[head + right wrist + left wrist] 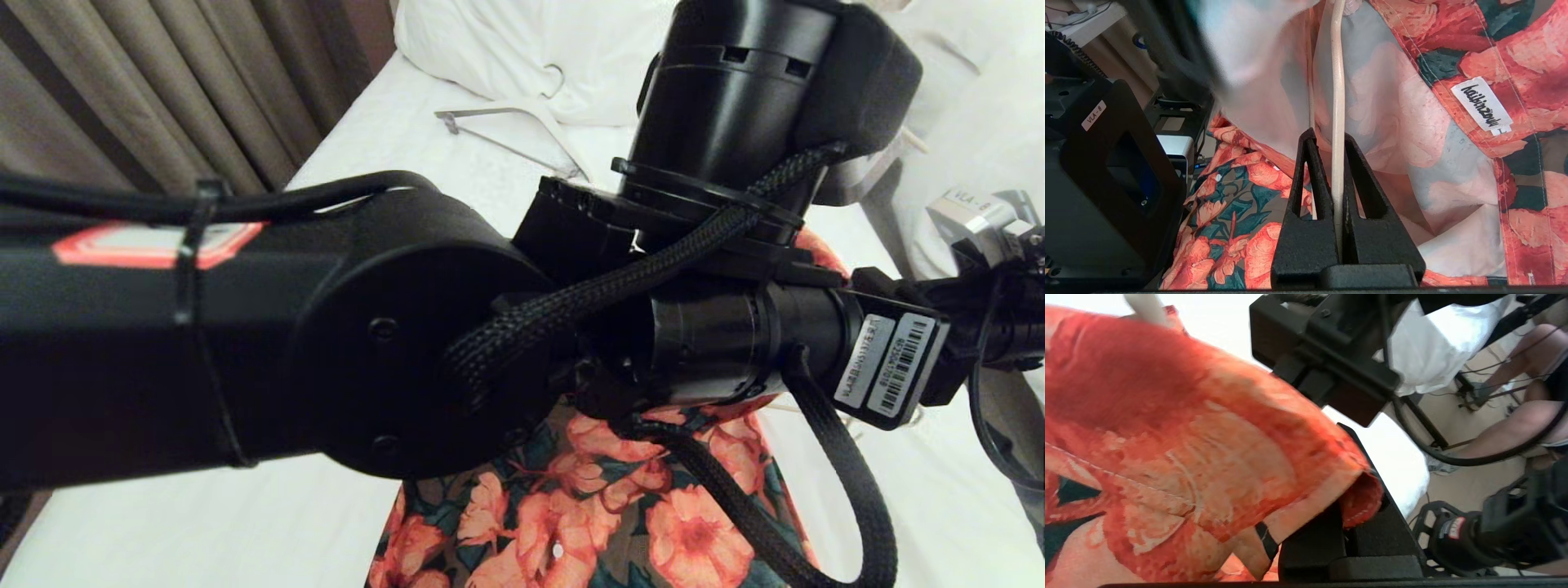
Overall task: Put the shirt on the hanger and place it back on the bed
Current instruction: Hook one side of the shirt onto the hanger
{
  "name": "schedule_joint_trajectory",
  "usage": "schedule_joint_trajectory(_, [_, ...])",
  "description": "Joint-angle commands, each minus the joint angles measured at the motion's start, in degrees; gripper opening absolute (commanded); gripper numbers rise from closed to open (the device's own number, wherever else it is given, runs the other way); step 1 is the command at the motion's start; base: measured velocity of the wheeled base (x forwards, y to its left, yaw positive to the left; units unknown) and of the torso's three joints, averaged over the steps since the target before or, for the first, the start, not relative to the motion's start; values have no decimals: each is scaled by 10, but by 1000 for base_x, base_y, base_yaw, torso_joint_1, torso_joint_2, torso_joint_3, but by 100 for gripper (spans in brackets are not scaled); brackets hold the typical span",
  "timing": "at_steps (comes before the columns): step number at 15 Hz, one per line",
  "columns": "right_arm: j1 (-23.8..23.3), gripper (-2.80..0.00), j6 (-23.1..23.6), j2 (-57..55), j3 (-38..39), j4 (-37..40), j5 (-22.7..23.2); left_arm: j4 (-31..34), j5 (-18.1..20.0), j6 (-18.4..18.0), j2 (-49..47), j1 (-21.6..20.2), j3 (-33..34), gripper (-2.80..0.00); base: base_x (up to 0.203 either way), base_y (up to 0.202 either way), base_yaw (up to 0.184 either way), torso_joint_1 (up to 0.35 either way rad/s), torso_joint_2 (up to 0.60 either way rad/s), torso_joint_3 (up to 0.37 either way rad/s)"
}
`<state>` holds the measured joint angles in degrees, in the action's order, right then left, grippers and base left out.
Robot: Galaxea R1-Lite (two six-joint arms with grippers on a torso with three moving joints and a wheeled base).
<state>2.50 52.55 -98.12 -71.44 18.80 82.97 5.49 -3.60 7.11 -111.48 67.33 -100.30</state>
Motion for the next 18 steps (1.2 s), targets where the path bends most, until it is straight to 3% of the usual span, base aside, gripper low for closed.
schedule_joint_trajectory(1, [0,-280,4,1,1,1,4,1,-3,-1,-6,5,4,-280,0,0,0,0,0,0])
schedule_joint_trajectory(2, [0,-280,3,2,1,1,5,1,-3,-3,-5,10,5,-280,0,0,0,0,0,0])
schedule_joint_trajectory(3, [-1,-280,3,1,1,1,5,1,-6,-6,-5,12,5,0,0,0,0,0,0,0])
schedule_joint_trajectory(10, [-11,-280,3,3,-2,2,4,7,-20,-3,28,31,83,0,0,0,0,0,0,0])
schedule_joint_trajectory(16, [-3,-280,-5,21,2,2,4,4,-46,9,126,31,230,0,0,0,0,0,0,0])
schedule_joint_trajectory(17, [-2,-280,-5,23,2,2,4,5,-51,8,148,31,255,-280,0,0,0,0,0,0])
schedule_joint_trajectory(18, [-1,-280,-6,28,1,3,4,5,-55,8,173,32,272,-280,0,0,0,0,0,0])
